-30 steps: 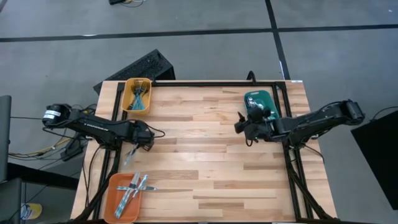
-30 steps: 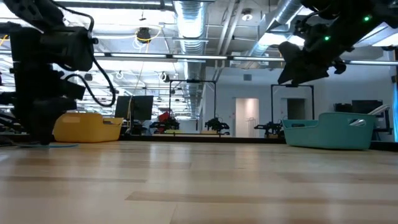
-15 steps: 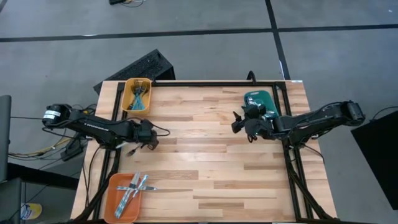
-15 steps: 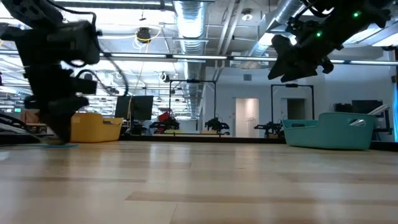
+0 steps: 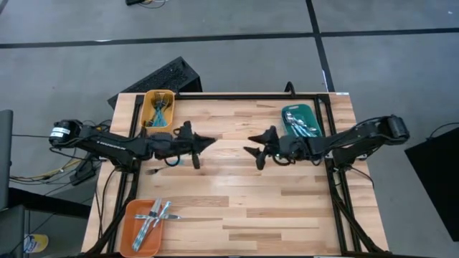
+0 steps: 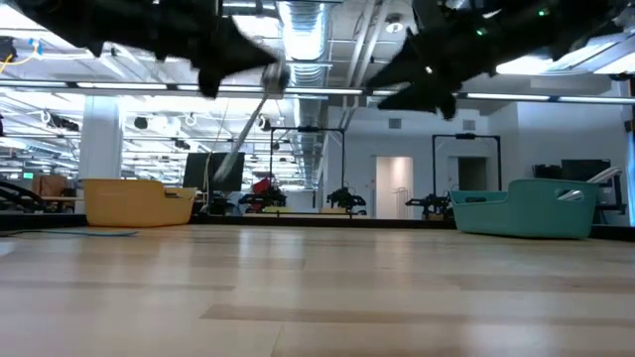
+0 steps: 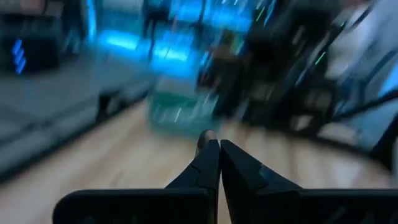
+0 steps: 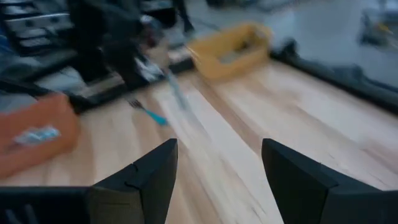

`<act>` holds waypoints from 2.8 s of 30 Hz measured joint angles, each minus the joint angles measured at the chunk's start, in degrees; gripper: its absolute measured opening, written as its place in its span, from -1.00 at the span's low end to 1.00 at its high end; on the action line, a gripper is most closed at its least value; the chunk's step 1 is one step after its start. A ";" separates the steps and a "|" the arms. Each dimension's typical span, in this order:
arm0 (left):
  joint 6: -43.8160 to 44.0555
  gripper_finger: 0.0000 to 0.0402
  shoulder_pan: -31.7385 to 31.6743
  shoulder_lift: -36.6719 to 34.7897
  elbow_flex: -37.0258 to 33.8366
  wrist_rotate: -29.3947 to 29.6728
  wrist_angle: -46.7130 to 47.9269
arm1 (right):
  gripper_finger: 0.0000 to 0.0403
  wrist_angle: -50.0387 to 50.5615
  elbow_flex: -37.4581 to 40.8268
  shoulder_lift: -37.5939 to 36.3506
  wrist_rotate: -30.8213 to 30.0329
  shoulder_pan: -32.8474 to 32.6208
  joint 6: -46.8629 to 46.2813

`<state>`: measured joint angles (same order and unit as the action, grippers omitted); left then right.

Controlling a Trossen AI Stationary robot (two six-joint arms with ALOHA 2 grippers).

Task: Sort silverware by color (type)
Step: Put the white-blue spoon into the blue bin, then put the blue fork into the yellow bin

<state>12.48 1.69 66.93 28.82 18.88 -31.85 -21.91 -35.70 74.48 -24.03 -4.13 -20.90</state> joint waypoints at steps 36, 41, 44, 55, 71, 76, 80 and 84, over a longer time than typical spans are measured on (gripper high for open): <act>-0.92 -0.91 -2.46 13.48 8.39 -9.70 -16.75 | -0.87 5.25 -11.60 6.48 -5.18 -0.67 14.69; -1.41 -0.69 -2.32 8.46 8.41 -3.41 6.13 | -0.87 39.09 -15.84 -1.75 -13.36 1.87 2.60; 1.61 -0.56 -2.06 5.49 8.33 0.32 20.83 | -0.87 58.65 -19.62 -3.78 -12.77 6.01 -6.41; 26.25 -0.39 0.79 -2.05 8.28 9.99 61.22 | -0.84 87.59 -22.12 -1.74 -5.54 24.52 -11.21; 33.37 -0.39 10.02 -2.57 8.28 17.28 70.69 | 0.12 83.24 -22.08 0.93 -7.11 27.53 -5.53; 37.92 -0.39 14.53 -1.94 6.96 13.40 74.02 | 0.28 70.68 -22.10 -0.76 -3.07 19.76 -4.15; 44.33 -0.40 16.19 -1.94 3.67 7.28 73.98 | 0.29 63.31 -22.08 -0.76 -1.51 14.08 -2.58; 47.18 -0.40 17.01 -1.94 1.01 3.28 74.31 | 0.29 60.47 -22.07 -0.13 -1.51 10.87 -2.55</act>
<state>59.67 18.70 64.99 29.83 22.16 42.46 38.56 -57.77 74.35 -25.54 6.73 -23.44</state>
